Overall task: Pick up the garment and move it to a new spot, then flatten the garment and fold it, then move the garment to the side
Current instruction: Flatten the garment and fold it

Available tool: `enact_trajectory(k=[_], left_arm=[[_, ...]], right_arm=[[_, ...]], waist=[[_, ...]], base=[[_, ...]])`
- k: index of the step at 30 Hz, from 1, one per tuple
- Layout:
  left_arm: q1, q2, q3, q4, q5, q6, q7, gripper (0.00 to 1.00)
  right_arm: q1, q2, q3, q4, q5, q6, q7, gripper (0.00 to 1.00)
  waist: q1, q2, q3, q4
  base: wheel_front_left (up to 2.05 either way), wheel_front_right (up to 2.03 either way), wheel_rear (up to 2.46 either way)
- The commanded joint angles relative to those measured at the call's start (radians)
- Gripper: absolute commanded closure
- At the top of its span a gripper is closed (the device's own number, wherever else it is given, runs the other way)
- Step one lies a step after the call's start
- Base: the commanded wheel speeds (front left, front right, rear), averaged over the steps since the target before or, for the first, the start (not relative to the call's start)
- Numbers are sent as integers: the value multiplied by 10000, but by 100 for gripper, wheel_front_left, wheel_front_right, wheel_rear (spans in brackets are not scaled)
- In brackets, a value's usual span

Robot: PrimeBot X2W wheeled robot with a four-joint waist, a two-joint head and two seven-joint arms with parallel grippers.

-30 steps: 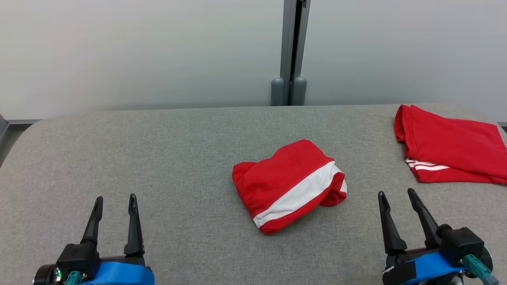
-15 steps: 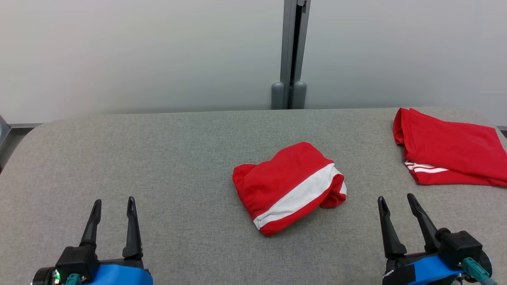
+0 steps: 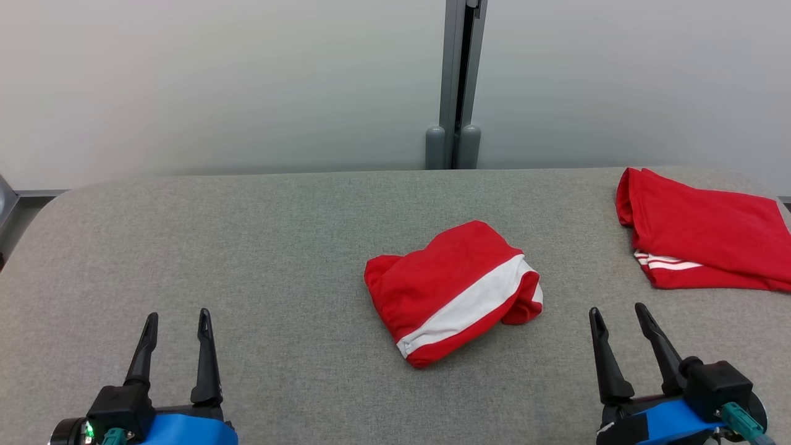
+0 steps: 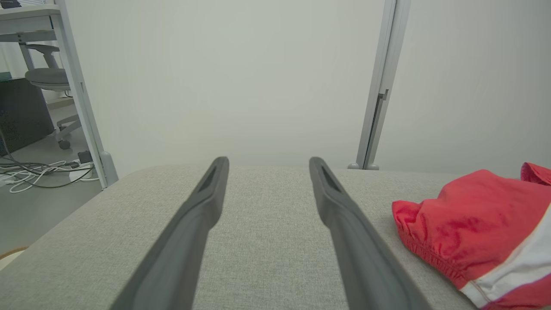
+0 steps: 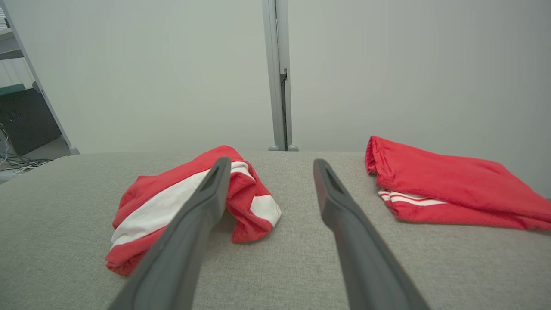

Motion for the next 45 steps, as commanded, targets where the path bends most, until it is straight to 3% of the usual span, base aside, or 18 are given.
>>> enact_trajectory(k=[1, 25, 34, 45], left_arm=[[-66, -5, 32, 17, 78, -34, -43, 0], [-312, -106, 146, 133, 232, -229, -45, 0], [-793, -201, -757, 520, 57, -348, -44, 0], [-2035, -219, -2523, 2119, -410, -391, -45, 0]], right_arm=[[104, -14, 8, 27, 6, 1, -33, 0], [-51, -14, 55, 25, 56, 1, -33, 0], [-352, -15, 292, 52, 61, 1, -33, 0], [-819, -14, 427, -22, 7, 1, -33, 0]], waist=[[0, -1, -4, -4], [0, -1, 81, -75], [0, -1, 381, -569], [0, -1, 1307, -1366]], base=[[0, 0, 0], [0, 0, 0], [0, 0, 0], [0, 0, 0]])
